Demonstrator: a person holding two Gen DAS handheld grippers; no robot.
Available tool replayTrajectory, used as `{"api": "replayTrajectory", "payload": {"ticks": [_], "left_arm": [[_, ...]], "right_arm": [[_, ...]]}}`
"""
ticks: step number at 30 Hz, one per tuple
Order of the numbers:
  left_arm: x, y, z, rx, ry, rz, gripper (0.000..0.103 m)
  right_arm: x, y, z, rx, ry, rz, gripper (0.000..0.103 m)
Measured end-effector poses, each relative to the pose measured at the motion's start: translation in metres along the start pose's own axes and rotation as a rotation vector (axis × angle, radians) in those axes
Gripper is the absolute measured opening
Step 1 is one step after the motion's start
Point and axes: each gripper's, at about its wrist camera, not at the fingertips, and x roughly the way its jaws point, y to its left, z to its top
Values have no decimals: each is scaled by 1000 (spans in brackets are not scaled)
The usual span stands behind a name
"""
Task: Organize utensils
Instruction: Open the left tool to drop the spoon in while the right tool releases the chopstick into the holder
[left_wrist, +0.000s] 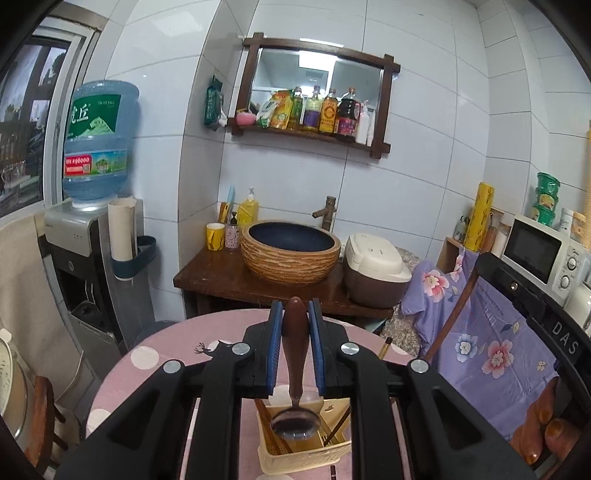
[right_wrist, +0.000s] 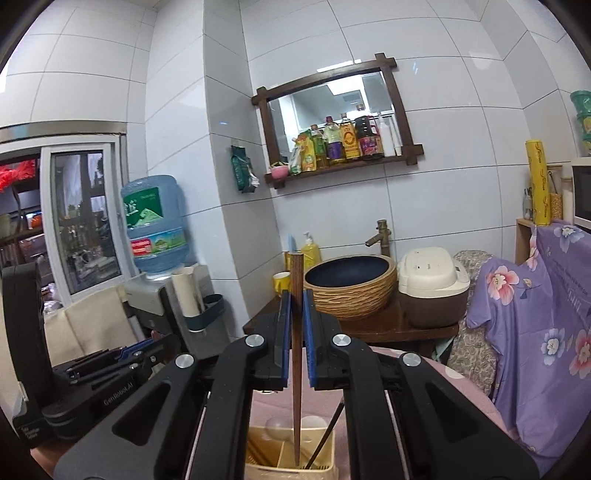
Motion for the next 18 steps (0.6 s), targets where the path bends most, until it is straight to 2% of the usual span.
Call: {"api": "replayTrajectory", "payload": {"ticks": [6, 14, 18], "left_arm": [[36, 1, -29, -14, 75, 8, 15], [65, 12, -70, -26, 172, 28, 15], [69, 13, -82, -13, 181, 39, 16]], "right_arm": [[32, -6, -39, 0, 71, -31, 8], [51, -8, -84, 4, 150, -34, 8], [56, -9, -97, 3, 179, -39, 8]]}}
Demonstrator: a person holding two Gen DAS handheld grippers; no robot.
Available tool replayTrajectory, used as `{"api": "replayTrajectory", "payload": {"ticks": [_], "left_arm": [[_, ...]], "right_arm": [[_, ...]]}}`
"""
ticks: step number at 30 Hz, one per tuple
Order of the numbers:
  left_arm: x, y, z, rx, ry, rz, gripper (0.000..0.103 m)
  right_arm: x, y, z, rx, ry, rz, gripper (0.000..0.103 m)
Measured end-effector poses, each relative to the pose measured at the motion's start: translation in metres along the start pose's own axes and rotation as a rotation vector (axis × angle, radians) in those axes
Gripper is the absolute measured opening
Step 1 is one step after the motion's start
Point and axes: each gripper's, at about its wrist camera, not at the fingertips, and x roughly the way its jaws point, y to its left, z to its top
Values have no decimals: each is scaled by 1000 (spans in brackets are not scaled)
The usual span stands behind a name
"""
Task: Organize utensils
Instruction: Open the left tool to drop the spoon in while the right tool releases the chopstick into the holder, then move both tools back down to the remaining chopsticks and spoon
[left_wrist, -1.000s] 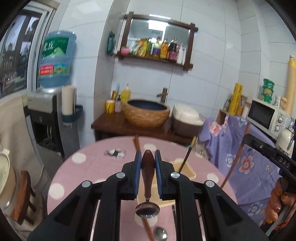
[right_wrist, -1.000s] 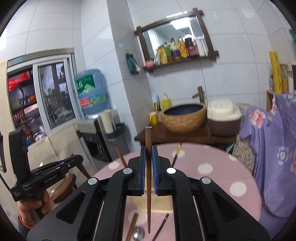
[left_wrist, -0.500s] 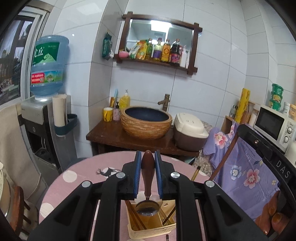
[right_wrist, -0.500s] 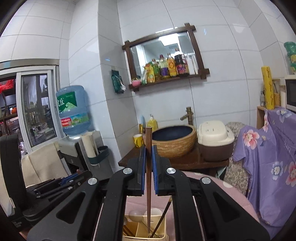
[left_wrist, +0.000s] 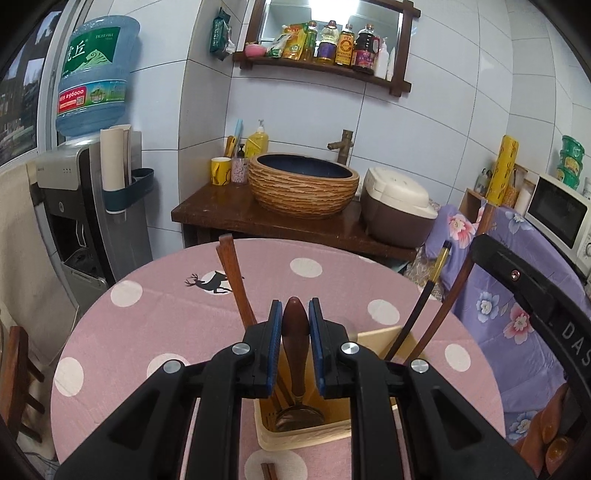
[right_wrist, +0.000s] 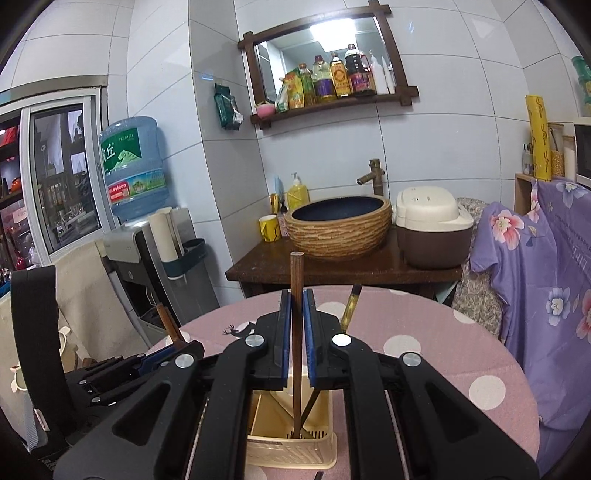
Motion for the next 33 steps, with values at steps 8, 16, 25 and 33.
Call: {"api": "replayTrajectory", "payload": {"ticks": [8, 16, 25, 33], "left_arm": [[-3, -5, -7, 39, -2, 17, 52], [-42, 2, -27, 47, -57, 18, 75], [-55, 35, -104, 2, 91, 54, 77], [-44, 34, -177, 10, 282, 32, 57]], "right_arm": [[6, -8, -16, 4, 26, -7, 18], [-29, -17, -33, 16, -10, -7, 54], [-52, -19, -103, -53, 179, -44, 60], [-44, -25, -182, -39, 396, -63, 60]]}}
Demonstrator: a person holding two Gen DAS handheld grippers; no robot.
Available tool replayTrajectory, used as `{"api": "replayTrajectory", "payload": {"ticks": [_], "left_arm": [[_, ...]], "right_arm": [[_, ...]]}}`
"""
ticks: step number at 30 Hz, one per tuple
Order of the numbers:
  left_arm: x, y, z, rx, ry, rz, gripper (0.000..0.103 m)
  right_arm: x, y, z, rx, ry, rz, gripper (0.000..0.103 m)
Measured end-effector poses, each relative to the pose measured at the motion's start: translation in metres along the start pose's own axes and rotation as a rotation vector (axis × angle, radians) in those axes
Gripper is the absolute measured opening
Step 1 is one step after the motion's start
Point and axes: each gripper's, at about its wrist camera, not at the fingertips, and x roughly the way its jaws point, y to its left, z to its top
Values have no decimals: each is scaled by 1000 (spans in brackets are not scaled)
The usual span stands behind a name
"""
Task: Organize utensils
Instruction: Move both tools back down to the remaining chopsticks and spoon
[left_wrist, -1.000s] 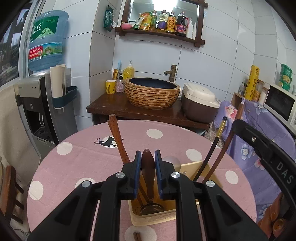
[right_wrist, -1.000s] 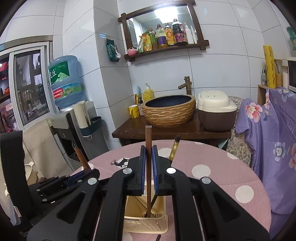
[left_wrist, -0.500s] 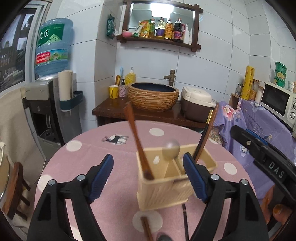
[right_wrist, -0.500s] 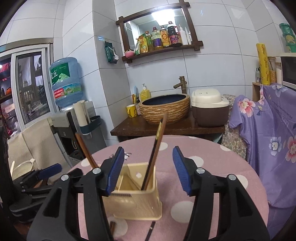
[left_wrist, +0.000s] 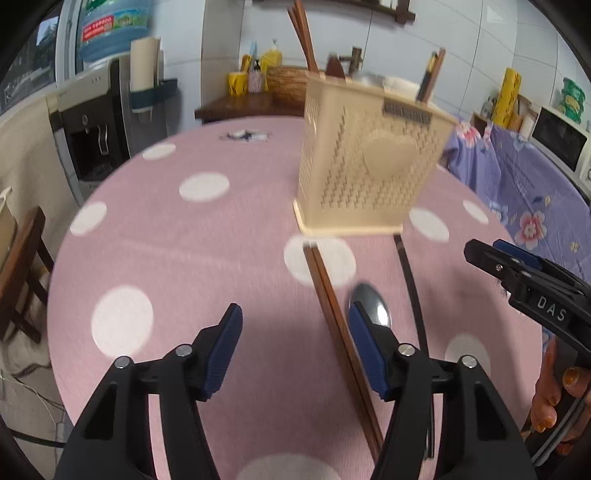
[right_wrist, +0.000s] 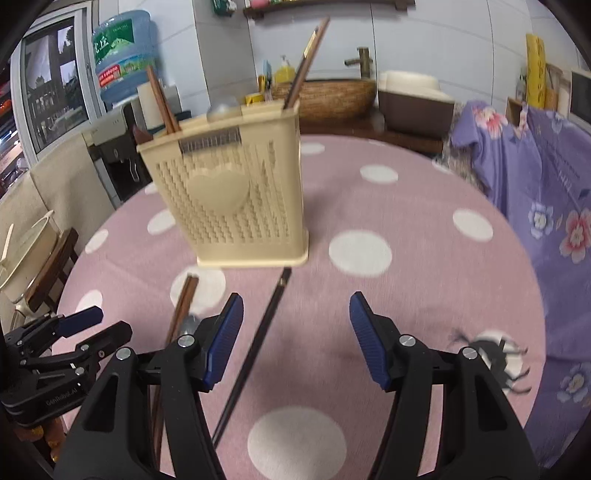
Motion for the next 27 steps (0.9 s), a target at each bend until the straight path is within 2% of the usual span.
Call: {"api": "replayTrajectory", "payload": {"ticks": [4, 12, 18, 27], "left_arm": [[6, -5, -16, -4, 47, -29, 51], [16, -21, -28, 29, 88, -29, 43], [14, -19, -31, 4, 83, -23, 41], [13, -23, -34, 34, 74, 22, 38]], "right_arm": [[4, -2, -20, 19, 43, 4, 60], [2, 2, -27, 5, 59, -3, 60], [1, 4, -26, 2, 62, -2, 60], [3, 6, -27, -4, 77, -22, 60]]}}
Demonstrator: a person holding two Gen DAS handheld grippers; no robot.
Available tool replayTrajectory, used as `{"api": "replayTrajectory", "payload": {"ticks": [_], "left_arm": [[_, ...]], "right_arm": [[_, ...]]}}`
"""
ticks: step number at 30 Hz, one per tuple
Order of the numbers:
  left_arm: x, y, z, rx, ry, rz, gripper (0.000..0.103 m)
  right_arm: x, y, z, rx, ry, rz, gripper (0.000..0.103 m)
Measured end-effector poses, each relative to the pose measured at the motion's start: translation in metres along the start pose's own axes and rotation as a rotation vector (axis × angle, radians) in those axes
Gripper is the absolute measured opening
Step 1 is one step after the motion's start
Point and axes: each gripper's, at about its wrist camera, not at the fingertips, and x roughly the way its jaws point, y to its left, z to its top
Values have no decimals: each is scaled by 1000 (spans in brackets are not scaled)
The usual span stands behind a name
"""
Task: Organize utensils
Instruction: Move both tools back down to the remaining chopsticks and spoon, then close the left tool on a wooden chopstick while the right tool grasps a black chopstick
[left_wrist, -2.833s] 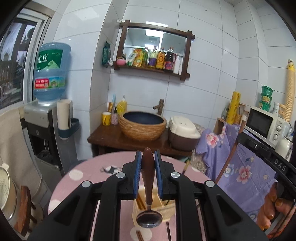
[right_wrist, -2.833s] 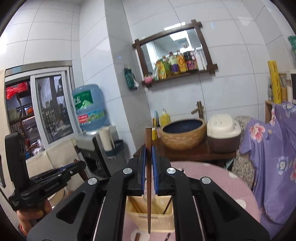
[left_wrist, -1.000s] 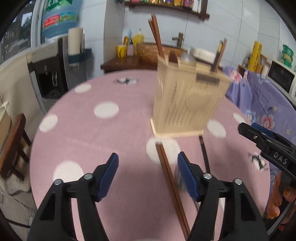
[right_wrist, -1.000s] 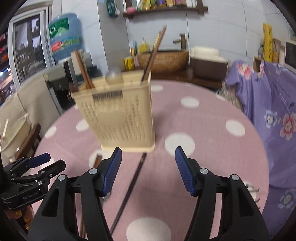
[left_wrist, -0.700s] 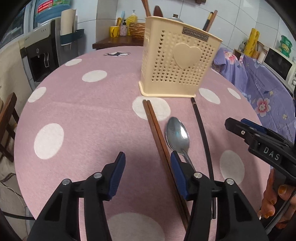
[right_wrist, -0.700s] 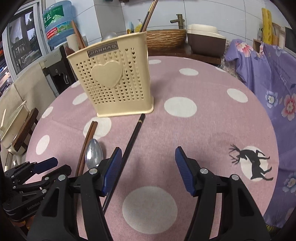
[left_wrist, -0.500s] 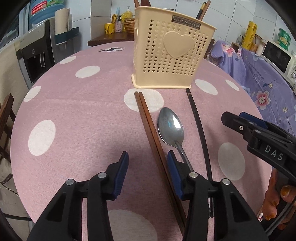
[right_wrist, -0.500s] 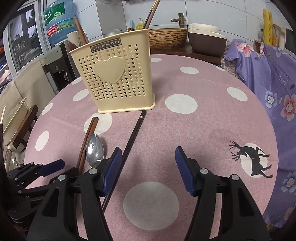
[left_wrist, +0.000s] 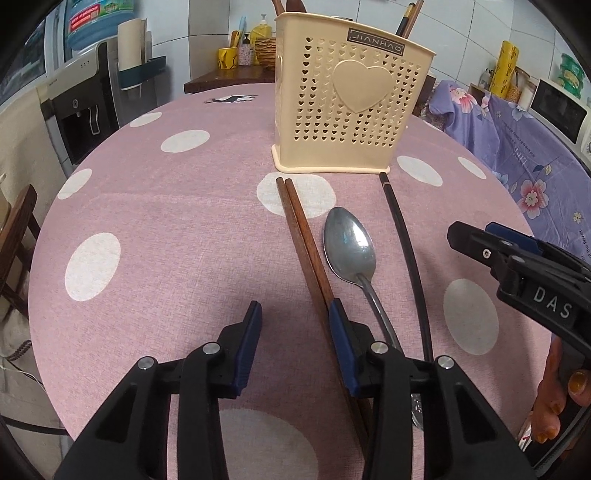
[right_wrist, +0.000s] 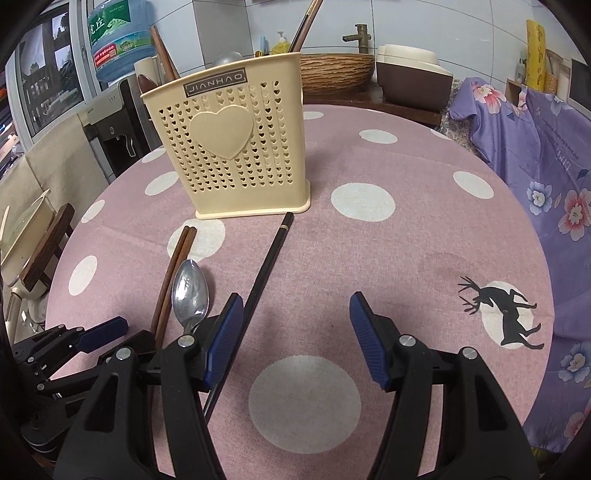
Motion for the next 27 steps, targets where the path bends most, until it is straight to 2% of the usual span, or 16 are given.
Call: {"api": "replayTrajectory", "payload": {"ticks": [13, 19, 21, 23, 25, 27], "left_arm": [[3, 11, 7, -8, 2, 33, 35], [2, 22, 6, -34, 4, 39, 35], [2, 22, 6, -33, 4, 39, 35], [2, 21, 6, -32, 4, 40, 35], [2, 22, 6, -30, 5, 36, 35], [1, 24, 6, -34, 8, 33, 35]], "right_arm": [[12, 10, -2, -25, 62, -12, 60], [26, 31, -4, -79, 113, -2, 60], [31, 34, -7, -79, 131, -9, 58], [34, 35, -8, -88, 133, -22, 47], [34, 34, -9, -107, 137, -36, 42], [33, 28, -9, -110, 144, -29, 41]]}}
